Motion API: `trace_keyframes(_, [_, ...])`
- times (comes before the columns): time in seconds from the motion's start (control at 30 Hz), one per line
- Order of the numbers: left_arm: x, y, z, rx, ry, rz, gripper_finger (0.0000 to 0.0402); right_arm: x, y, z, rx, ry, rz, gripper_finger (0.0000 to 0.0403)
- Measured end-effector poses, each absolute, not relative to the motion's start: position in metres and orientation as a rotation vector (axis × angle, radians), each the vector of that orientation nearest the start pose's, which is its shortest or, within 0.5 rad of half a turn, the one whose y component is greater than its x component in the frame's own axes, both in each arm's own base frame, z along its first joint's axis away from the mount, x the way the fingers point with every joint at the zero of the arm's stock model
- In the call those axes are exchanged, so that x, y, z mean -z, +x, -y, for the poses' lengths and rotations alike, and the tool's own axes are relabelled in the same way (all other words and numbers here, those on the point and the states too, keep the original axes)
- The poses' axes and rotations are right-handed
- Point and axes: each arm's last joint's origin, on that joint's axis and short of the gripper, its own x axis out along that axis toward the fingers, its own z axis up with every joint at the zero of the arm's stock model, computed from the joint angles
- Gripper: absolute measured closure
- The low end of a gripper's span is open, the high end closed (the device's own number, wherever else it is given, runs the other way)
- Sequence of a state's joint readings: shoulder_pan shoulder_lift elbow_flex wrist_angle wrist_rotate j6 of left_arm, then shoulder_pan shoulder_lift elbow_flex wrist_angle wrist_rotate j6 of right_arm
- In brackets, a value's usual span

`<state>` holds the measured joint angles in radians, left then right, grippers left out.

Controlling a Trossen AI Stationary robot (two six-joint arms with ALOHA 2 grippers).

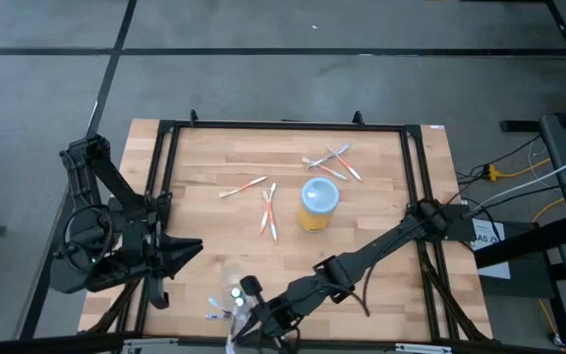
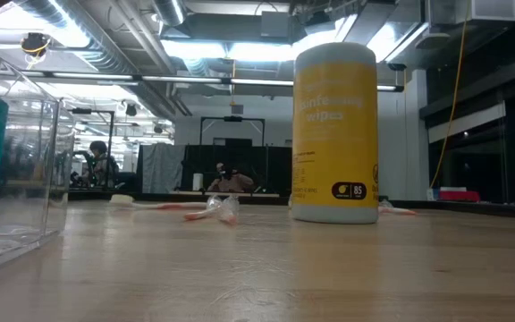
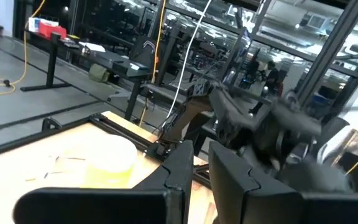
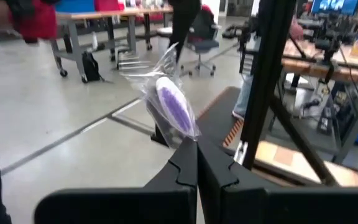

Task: Pick & Place toothbrushing station
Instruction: Put the bottom violet toothbrush into the right side of the transparent organizer

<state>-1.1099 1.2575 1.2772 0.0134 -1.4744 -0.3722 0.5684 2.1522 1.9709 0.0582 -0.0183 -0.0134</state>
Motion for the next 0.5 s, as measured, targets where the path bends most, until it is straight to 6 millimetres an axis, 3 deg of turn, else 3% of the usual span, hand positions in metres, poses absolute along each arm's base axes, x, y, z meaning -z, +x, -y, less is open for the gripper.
trace_keyframes(0.13, [-0.424, 0.138, 0.213, -0.384, -0.364, 0.075, 0.0358, -0.310, 0.440, -0.275, -0.573, -0.049, -0.155, 0.0403])
trace_keyframes(0.33, [-0.423, 0.134, 0.205, -0.405, -0.314, 0.064, 0.0359, -0.309, 0.443, -0.272, -0.577, -0.029, -0.169, 0.0403])
trace_keyframes(0.5, [-0.405, 0.128, 0.185, -0.237, -0.366, -0.070, 0.0364, -0.308, 0.443, -0.272, -0.583, -0.022, -0.177, 0.0403])
